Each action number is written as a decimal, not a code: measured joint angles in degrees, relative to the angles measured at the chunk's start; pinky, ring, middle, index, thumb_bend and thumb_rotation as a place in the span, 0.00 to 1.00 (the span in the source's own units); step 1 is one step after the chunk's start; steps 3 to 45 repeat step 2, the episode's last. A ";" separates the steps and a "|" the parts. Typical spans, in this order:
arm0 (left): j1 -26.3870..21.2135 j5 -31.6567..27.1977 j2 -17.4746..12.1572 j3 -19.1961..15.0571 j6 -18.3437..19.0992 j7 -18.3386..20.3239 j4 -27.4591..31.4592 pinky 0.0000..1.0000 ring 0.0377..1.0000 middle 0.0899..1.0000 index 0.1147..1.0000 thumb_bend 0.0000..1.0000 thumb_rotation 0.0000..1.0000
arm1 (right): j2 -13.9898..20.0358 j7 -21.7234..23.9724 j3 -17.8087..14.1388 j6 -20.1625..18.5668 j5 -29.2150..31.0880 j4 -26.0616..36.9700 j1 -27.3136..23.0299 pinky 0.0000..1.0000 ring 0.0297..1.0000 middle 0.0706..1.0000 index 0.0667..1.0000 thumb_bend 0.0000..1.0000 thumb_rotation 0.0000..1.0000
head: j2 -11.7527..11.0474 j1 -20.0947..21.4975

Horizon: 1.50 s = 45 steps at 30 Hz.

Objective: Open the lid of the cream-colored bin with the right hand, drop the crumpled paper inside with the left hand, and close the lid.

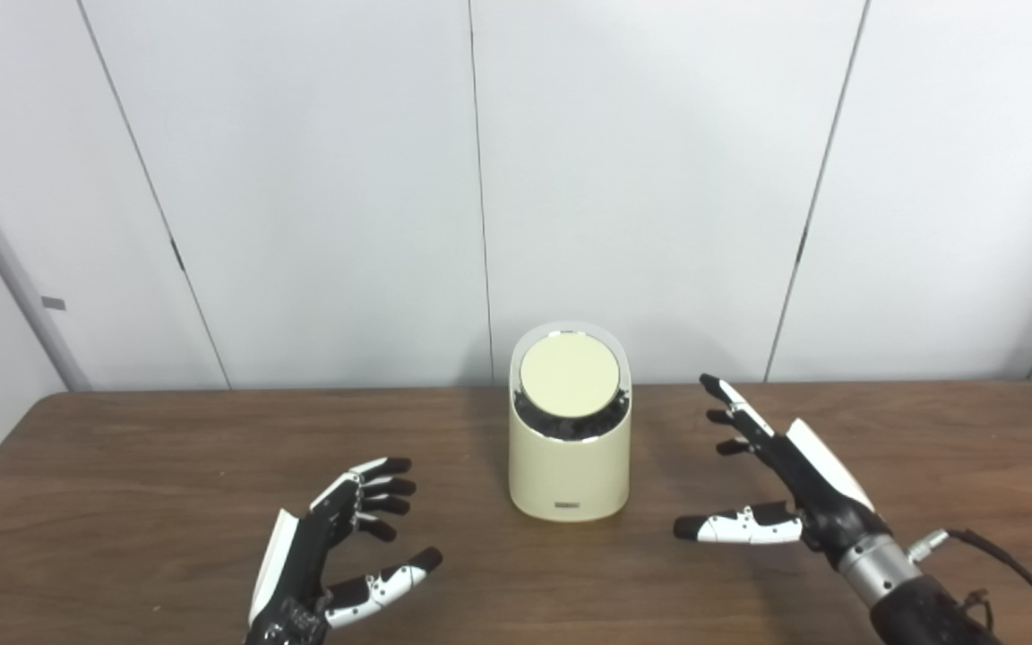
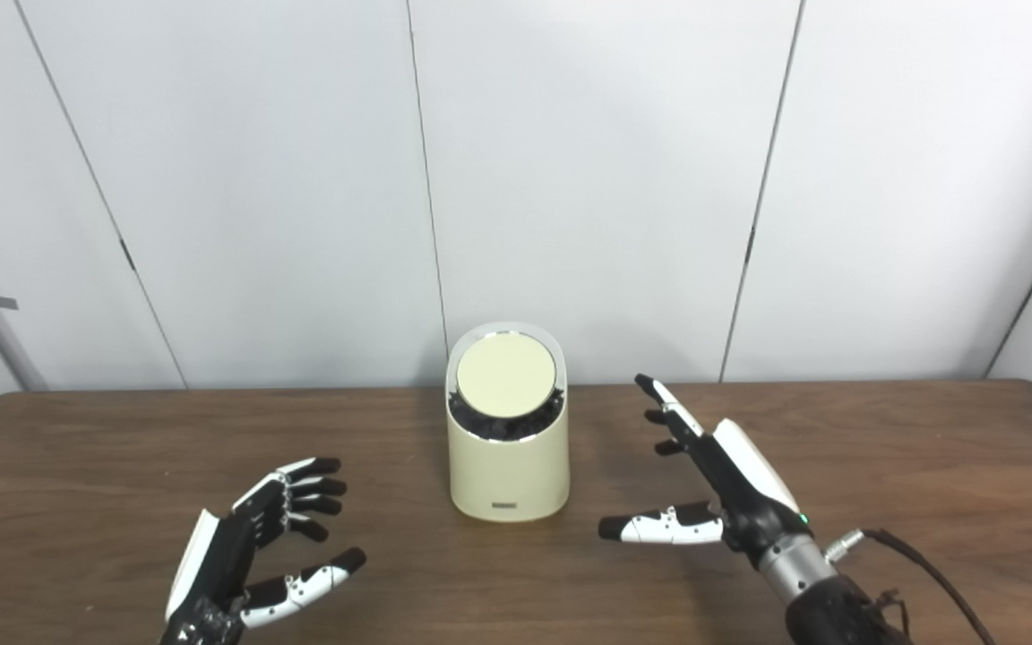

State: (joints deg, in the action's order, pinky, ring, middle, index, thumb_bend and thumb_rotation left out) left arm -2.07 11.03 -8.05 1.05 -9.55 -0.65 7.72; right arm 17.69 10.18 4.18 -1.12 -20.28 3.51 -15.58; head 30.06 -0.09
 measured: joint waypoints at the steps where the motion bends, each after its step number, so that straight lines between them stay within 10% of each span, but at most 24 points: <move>1: -0.04 -0.27 0.00 -0.01 0.01 0.38 0.00 0.55 0.66 0.69 0.75 0.71 0.05 | -0.31 -0.22 -0.12 0.09 0.64 0.00 0.29 0.76 0.90 0.97 0.99 0.85 0.39 | 0.00 0.00; 45: -0.08 -0.50 0.00 -0.01 0.02 0.59 0.00 0.55 0.66 0.70 0.75 0.71 0.05 | -0.57 -0.29 -0.23 0.22 1.16 0.00 0.54 0.76 0.90 0.97 0.99 0.85 0.38 | -0.09 0.00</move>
